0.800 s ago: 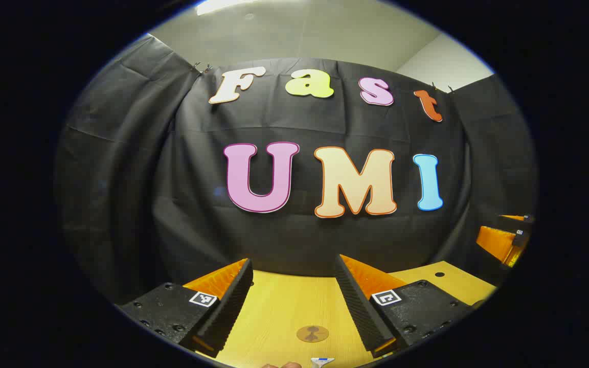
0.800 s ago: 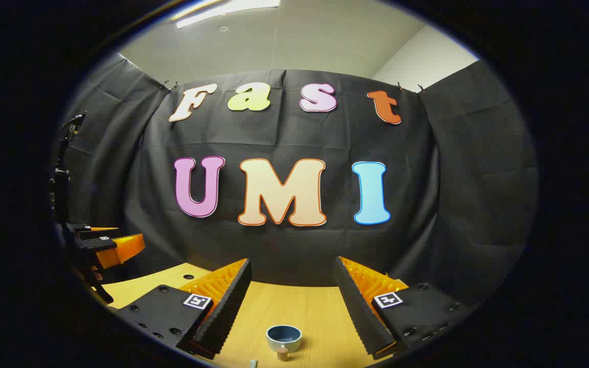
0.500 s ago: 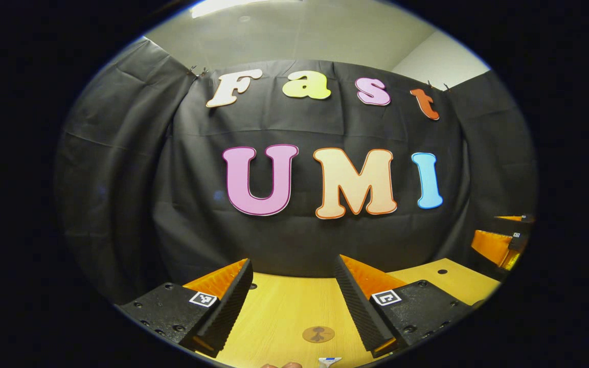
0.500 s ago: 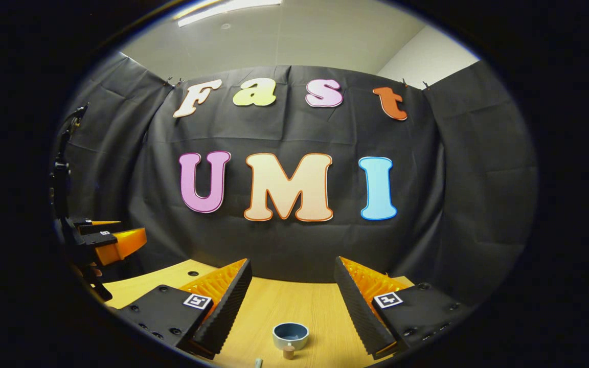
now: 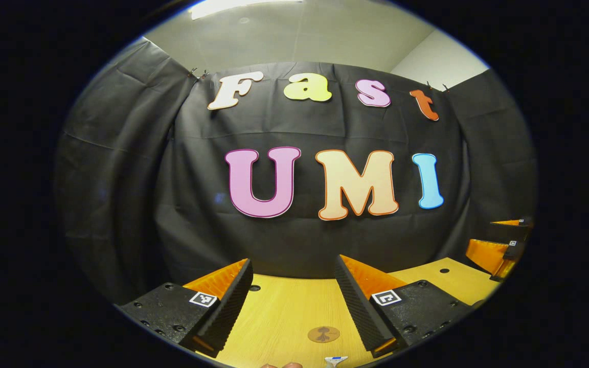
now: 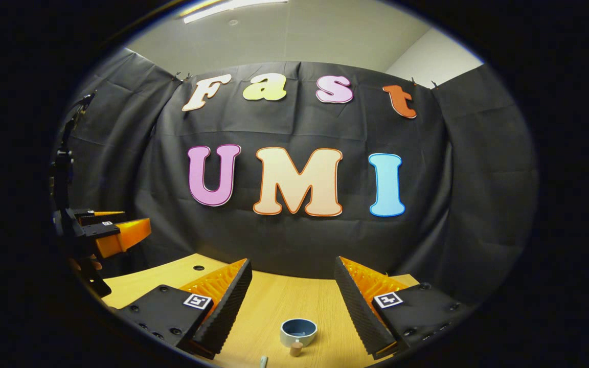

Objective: Put the toothbrush and toothpaste on the desktop into the cup, then pick up the cup and place it on the coaster on the desktop.

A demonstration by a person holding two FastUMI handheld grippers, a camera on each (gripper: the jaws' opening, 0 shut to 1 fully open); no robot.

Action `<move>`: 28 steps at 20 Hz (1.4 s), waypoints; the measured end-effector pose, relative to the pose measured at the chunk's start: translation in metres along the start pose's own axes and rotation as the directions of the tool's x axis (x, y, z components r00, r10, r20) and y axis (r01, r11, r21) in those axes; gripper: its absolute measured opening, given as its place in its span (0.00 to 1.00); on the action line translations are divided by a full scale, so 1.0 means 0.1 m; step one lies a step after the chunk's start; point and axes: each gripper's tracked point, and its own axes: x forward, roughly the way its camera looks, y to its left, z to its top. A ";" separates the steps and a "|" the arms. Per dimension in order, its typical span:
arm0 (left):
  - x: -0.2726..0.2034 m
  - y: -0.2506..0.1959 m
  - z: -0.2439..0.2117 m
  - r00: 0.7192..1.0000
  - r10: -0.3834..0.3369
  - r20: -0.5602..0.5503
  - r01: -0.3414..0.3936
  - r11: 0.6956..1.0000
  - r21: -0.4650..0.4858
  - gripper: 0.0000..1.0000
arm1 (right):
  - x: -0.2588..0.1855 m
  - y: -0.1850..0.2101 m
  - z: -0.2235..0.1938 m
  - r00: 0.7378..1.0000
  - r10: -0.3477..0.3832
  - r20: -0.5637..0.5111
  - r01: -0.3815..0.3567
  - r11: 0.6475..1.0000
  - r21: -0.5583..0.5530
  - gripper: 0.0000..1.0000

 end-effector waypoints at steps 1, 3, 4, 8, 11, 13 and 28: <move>-0.01 0.01 0.00 1.000 0.000 0.003 0.000 1.000 0.001 0.94 | 0.01 0.03 -0.07 1.000 0.008 -0.016 -0.008 1.000 -0.004 0.99; -0.03 0.03 0.02 1.000 0.000 0.007 0.000 1.000 -0.003 0.94 | 0.02 0.06 -0.23 0.998 0.013 -0.058 -0.013 1.000 0.000 0.99; -0.02 0.05 0.02 1.000 0.002 0.008 -0.002 1.000 -0.005 0.93 | 0.03 0.07 -0.31 0.996 0.014 -0.083 -0.013 1.000 0.010 0.99; -0.05 0.13 0.00 1.000 0.012 0.008 -0.012 1.000 -0.001 0.93 | 0.03 0.04 -0.72 0.983 0.000 -0.181 0.003 1.000 0.017 0.99; -0.06 0.20 -0.04 1.000 0.023 0.001 -0.023 1.000 0.001 0.93 | 0.02 0.12 -1.04 0.964 0.017 -0.264 -0.017 1.000 0.001 0.99; -0.07 0.25 -0.05 1.000 0.030 -0.002 -0.030 1.000 -0.003 0.94 | 0.02 0.16 -1.22 0.951 0.031 -0.306 -0.034 0.999 -0.005 0.99; -0.11 0.53 -0.25 0.996 0.077 -0.038 -0.077 0.997 -0.008 0.93 | -0.24 0.36 -2.66 0.692 0.062 -0.720 -0.093 0.996 -0.003 0.99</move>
